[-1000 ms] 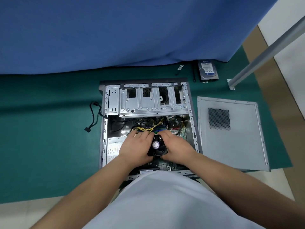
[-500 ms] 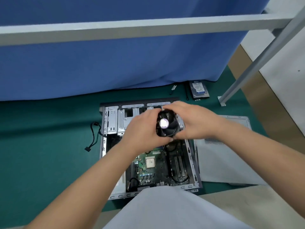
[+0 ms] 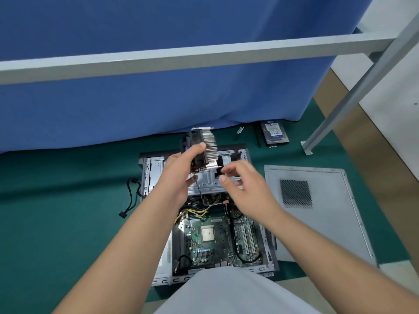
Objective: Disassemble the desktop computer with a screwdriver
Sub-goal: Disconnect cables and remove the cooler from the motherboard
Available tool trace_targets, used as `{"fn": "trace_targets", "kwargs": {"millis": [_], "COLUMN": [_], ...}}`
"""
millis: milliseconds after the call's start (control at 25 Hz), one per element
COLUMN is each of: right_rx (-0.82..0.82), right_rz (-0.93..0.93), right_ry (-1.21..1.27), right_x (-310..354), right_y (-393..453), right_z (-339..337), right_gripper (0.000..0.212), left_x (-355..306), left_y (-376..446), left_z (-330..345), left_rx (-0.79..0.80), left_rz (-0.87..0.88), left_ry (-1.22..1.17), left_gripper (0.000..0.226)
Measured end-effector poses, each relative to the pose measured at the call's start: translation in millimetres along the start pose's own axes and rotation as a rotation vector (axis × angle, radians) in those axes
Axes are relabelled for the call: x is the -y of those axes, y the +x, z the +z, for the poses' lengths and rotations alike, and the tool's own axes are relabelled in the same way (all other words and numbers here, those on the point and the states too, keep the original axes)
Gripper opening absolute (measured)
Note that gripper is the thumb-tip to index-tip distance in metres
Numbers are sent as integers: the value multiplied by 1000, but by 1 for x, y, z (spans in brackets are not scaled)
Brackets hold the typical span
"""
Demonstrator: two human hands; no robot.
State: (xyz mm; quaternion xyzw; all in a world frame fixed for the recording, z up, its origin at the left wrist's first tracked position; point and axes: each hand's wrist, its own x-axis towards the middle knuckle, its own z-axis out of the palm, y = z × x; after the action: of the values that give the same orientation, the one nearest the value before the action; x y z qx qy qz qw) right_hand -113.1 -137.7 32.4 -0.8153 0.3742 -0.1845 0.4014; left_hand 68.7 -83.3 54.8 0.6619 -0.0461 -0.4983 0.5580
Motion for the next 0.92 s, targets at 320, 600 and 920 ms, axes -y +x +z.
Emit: {"fn": "trace_targets", "kwargs": {"millis": [320,600,920], "right_rx": [251,171,-104], "right_rz": [13,1,-192], "right_ry": [-18,120,-24], "right_x": [-21,-7,14], "right_y": [-23,-38,-47], "right_z": [5,0,3], "right_gripper": [20,16,21], "left_x": [12,17,25], "left_y": [7,12,19], "left_z": [-10,-13,-15], "left_rx": [-40,-55,-66], "left_rz": [-131,-153,-167], "left_ry": [-218,-275,-222], "left_gripper": [30,33,36]}}
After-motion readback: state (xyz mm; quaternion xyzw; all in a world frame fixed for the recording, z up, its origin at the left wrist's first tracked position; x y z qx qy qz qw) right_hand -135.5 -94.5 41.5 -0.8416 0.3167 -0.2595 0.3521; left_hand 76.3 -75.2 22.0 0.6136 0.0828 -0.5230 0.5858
